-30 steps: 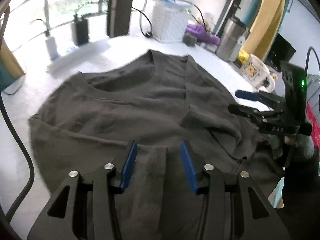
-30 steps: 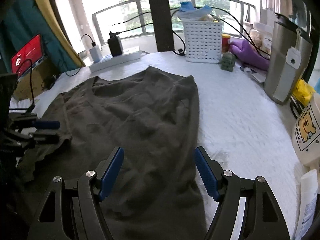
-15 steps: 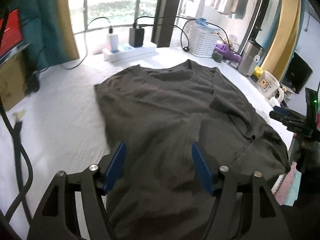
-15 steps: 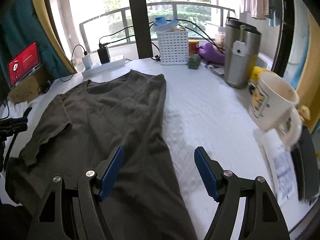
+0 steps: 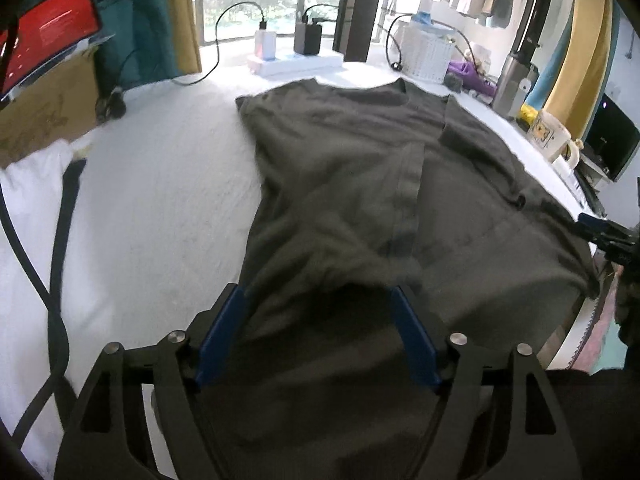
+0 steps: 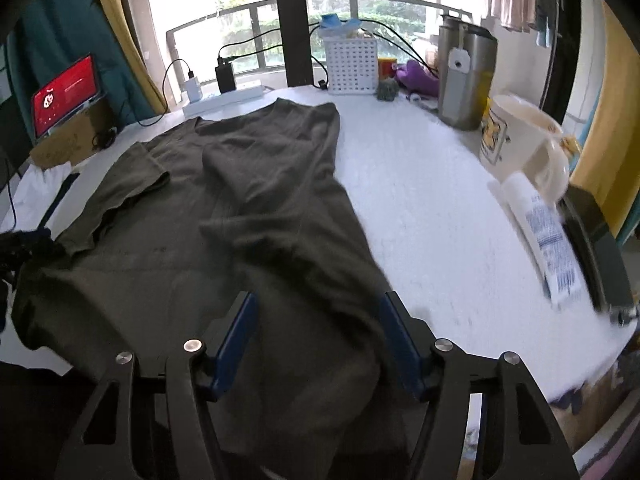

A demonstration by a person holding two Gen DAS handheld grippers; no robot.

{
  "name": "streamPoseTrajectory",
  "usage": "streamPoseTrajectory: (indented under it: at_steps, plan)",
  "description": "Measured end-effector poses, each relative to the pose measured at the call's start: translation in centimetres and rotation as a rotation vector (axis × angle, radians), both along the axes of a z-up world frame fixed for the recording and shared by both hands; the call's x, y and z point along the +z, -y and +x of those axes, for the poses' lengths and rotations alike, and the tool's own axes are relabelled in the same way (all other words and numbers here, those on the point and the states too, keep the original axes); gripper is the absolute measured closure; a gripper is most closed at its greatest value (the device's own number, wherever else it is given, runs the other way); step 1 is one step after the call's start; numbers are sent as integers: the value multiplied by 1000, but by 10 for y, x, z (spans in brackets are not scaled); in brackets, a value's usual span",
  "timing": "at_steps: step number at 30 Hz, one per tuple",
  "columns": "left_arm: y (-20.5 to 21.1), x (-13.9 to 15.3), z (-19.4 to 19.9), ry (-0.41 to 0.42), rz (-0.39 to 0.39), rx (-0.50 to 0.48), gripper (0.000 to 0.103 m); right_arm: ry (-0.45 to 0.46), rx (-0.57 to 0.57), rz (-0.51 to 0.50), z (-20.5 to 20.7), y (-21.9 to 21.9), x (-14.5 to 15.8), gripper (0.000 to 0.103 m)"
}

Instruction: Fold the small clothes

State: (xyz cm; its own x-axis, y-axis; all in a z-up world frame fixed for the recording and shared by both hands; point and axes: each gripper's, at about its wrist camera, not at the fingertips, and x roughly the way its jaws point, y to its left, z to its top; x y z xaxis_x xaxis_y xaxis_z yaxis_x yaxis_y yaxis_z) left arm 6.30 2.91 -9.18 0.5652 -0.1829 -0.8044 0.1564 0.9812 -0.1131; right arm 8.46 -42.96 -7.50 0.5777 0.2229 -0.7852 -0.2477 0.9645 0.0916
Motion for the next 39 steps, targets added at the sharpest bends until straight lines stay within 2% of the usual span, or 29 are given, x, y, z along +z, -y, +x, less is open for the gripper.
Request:
streamPoseTrajectory:
  at_steps: [5,11,15,20,23,27,28,29,30,31,32,33,34,35,39]
  plan:
    - [-8,1,-18,19,36,34,27,-20,-16,23,-19,11,0,37]
    - [-25,-4,-32,11,11,93,26,-82,-16,82,-36,17,-11,37]
    - [-30,-6,-40,8,13,104,26,-85,-30,137,-31,18,-16,37]
    - [-42,-11,-43,-7,12,133,26,-54,-32,140,-8,10,-19,37]
    - [-50,-17,-45,-20,-1,161,26,-40,-19,110,2,-2,-21,53]
    - [-53,-22,-48,-25,-4,170,26,-25,1,64,5,-12,-21,56]
    - [-51,-22,-48,-25,8,165,26,-22,4,56,4,-13,-20,61]
    - [-51,-22,-48,-24,13,160,26,-20,10,50,4,-14,-20,79]
    - [-50,-22,-49,-20,19,153,26,-16,12,49,3,-15,-20,88]
    - [-49,-23,-51,-16,22,147,28,-14,20,48,2,-16,-19,89]
    - [-48,-22,-52,-10,21,137,44,-10,25,42,1,-17,-18,92]
    - [-46,-21,-55,-2,21,121,55,-3,32,34,-1,-19,-16,94]
    - [-43,-19,-57,3,22,109,71,11,46,27,-4,-21,-11,95]
    - [-41,-17,-58,15,23,104,83,24,54,21,-6,-23,-7,96]
    - [-33,5,-71,130,28,99,91,96,76,8,-16,-25,19,96]
